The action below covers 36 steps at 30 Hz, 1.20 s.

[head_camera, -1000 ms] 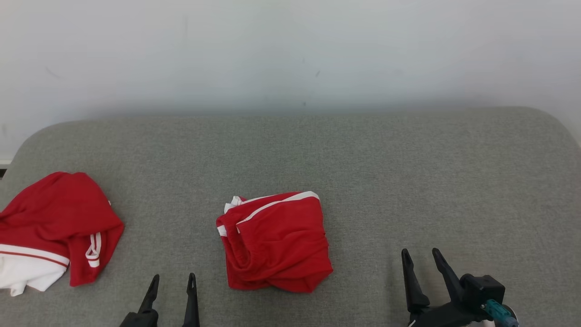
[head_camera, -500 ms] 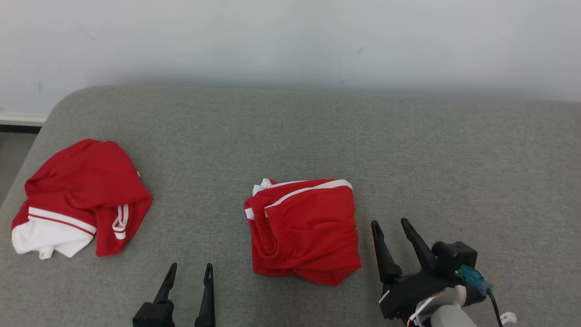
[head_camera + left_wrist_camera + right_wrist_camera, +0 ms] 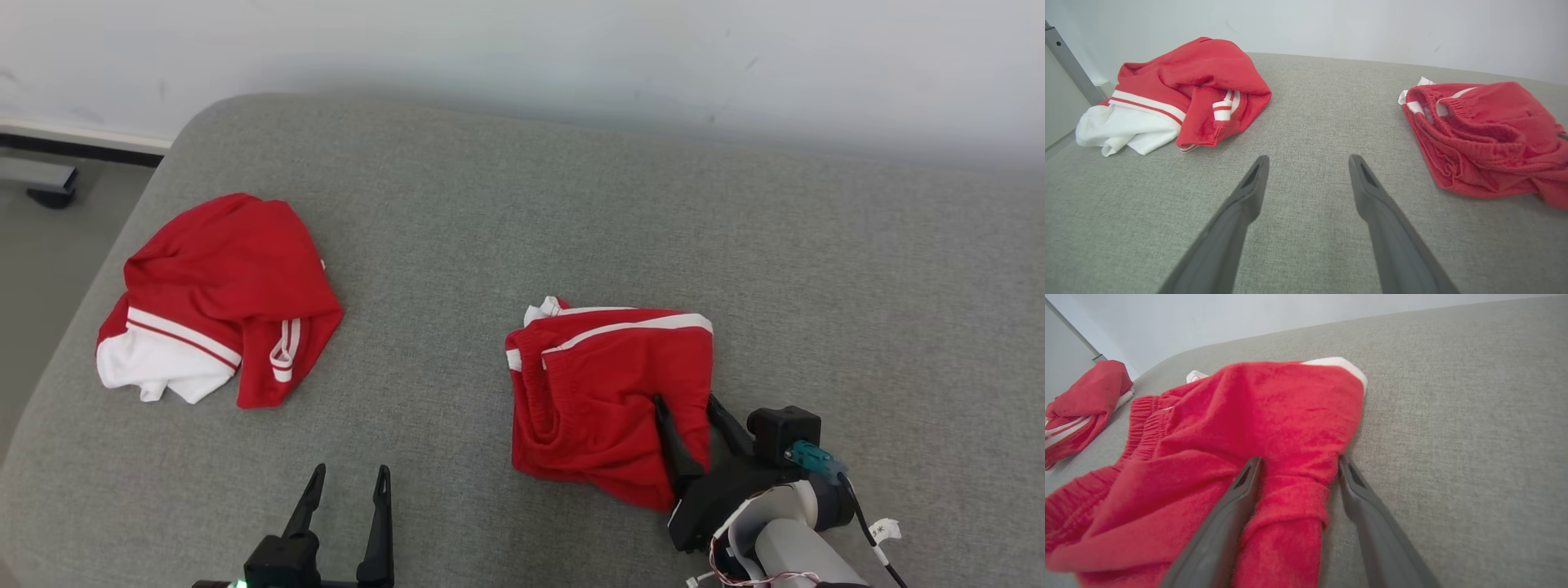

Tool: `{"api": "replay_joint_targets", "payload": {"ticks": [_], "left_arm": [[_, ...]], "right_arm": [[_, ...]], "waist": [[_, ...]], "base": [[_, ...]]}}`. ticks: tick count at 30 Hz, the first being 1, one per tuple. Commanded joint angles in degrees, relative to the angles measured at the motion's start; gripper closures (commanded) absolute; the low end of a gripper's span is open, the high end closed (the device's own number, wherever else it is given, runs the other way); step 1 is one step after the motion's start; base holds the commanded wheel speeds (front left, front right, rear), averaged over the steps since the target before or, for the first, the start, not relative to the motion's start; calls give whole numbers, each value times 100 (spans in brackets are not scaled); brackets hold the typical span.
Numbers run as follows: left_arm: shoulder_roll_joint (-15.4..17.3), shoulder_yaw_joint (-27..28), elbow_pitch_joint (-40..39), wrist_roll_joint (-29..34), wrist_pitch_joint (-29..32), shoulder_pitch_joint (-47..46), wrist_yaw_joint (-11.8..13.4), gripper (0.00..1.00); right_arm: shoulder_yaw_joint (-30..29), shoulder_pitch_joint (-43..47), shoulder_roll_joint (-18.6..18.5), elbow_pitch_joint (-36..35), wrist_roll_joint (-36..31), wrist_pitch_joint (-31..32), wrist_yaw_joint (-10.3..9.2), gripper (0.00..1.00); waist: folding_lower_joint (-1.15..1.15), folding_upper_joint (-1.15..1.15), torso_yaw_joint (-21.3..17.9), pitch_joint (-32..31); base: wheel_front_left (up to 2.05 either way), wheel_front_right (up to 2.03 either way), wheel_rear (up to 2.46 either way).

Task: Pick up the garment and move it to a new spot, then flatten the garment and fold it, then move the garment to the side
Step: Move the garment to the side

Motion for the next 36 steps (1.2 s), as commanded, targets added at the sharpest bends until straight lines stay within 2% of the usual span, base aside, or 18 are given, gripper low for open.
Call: {"api": "replay_joint_targets", "payload": {"ticks": [1, 2, 3, 8, 12, 16, 30, 35, 36], "left_arm": [[-7, -18, -13, -14, -19, -31, 18, 0], [-6, -14, -17, -16, -19, -30, 20, 0], [-6, -6, -16, -15, -19, -25, 20, 0], [-7, 48, 5, 12, -19, 27, 2, 0], [-6, 45, -11, 63, -19, 29, -51, 0], [-6, 3, 12, 82, -19, 51, -125, 0], [-2, -174, -32, -15, -18, -170, -180, 0], [-1, -221, -46, 20, -19, -285, -233, 0], [-1, -221, -46, 20, -19, -285, -233, 0]], "right_arm": [[3, -40, 11, 36, -18, 1, -12, 59], [-16, -51, 11, 64, -63, 1, -13, 89], [-71, -47, 11, 76, -83, 2, -13, 100], [-335, 70, 8, -80, -328, 0, -13, 100], [-517, 162, 9, -196, -470, 1, -13, 100], [-553, 288, 10, -260, -497, 1, -13, 100], [-469, 414, 9, -367, -501, 1, -13, 100], [-337, 385, 12, -450, -371, 0, -13, 100], [-337, 385, 12, -450, -371, 0, -13, 100]], "waist": [[-1, -1, 57, 53], [-1, -1, 55, 54], [-1, -1, 45, 50], [-1, -1, -132, -42], [-1, -1, -467, -162], [-1, -1, -1015, -307], [-1, -1, -3416, -312], [-1, -1, -3985, -188], [-1, -1, -3985, -188]], "base": [[0, 0, 0], [0, 0, 0], [0, 0, 0], [0, 0, 0], [0, 0, 0], [0, 0, 0], [0, 0, 0], [0, 0, 0], [0, 0, 0]]}}
